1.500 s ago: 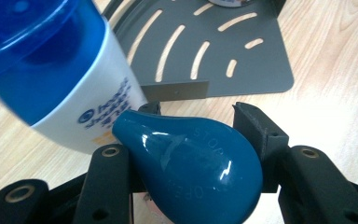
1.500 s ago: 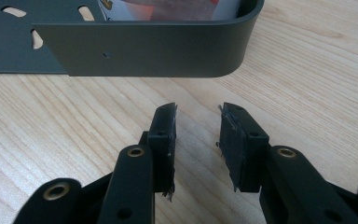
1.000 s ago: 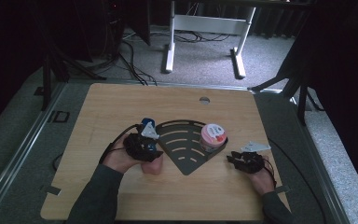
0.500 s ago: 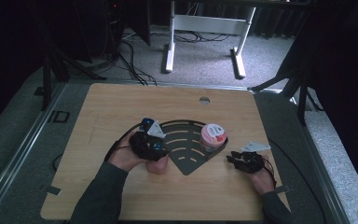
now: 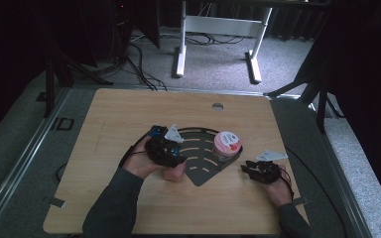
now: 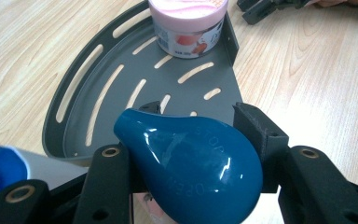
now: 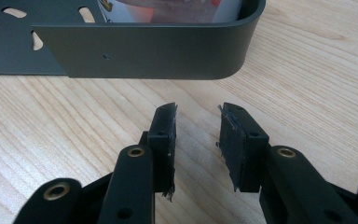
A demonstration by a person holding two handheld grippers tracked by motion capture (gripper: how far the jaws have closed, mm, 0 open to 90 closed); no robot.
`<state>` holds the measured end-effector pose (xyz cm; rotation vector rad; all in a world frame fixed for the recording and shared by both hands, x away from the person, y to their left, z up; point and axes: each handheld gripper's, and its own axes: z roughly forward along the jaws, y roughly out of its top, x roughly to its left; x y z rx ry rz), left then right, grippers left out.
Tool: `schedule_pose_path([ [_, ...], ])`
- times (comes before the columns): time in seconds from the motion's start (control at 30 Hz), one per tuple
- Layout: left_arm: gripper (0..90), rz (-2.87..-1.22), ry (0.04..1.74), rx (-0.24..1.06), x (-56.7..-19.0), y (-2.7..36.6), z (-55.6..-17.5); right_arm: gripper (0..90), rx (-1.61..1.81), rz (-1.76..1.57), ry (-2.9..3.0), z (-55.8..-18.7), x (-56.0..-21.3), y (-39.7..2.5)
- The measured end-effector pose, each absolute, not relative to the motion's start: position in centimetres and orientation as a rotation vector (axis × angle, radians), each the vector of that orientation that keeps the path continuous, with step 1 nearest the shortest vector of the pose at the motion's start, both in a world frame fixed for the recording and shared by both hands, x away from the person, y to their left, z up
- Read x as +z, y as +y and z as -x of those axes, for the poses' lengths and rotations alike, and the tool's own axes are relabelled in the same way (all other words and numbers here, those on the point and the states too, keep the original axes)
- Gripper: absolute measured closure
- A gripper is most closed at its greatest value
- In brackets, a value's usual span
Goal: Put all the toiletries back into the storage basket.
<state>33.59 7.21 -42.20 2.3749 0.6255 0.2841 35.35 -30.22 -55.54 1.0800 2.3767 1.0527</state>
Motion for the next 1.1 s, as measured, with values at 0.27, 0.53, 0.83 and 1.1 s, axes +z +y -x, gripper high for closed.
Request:
schedule_pose_path([
  [0.27, 53.5, -2.383, 0.617, 0.288, -42.0, 6.3, -34.0, 66.1, 1.052, -1.079, 2.376, -35.4, -55.5, -30.2],
  [0.53, 53.5, -2.379, 0.625, 0.292, -41.9, 5.5, -34.3, 66.1, 1.052, -1.078, 2.376, -35.4, -55.5, -30.2],
  [0.83, 53.6, -2.389, 0.628, 0.281, -41.8, 5.0, -34.5, 66.1, 1.052, -1.076, 2.376, -35.4, -55.6, -30.2],
  [1.1, 53.5, -2.385, 0.626, 0.266, -41.8, 4.4, -34.7, 66.1, 1.052, -1.076, 2.376, -35.4, -55.6, -30.1],
])
